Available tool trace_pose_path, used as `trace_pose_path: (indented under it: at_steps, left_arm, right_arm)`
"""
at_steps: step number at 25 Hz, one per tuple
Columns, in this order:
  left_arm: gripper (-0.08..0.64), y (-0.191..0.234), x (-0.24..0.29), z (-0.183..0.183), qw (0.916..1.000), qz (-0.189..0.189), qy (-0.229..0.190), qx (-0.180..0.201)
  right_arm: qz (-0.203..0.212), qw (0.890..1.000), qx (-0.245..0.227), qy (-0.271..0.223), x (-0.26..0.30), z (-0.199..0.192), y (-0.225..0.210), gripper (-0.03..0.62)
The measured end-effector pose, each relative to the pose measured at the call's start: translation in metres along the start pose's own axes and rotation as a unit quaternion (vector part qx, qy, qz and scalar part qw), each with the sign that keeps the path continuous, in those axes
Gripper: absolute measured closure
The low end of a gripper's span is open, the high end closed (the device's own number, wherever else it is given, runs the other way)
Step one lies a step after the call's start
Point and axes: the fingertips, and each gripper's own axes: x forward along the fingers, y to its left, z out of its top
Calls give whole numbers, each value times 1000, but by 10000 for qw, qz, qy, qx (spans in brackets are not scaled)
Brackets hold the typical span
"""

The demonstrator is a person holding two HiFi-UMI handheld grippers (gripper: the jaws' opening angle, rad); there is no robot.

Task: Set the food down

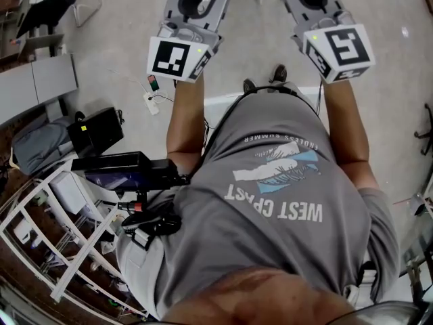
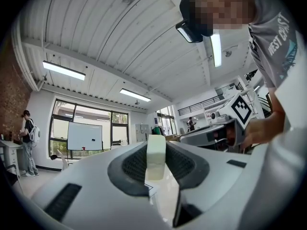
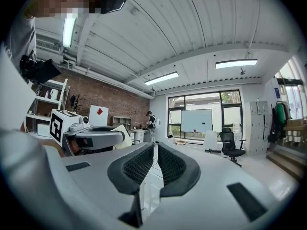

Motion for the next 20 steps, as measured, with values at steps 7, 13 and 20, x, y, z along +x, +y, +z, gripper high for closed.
trace_pose_path:
  at_steps: [7,13,20]
  left_arm:
    - [456,11,42,2,9998,198,10,-2]
    - [456,22,64,15,9994,352,26,2]
    - [456,20,75,14,9993,344,125,-27]
  right_arm:
    - [204,9998,-49,-15,16,9,-40,582]
    - [365,9993,-84,-20,30,29,-63,583]
    - [391,9992,-11,30,30,30,-72,583]
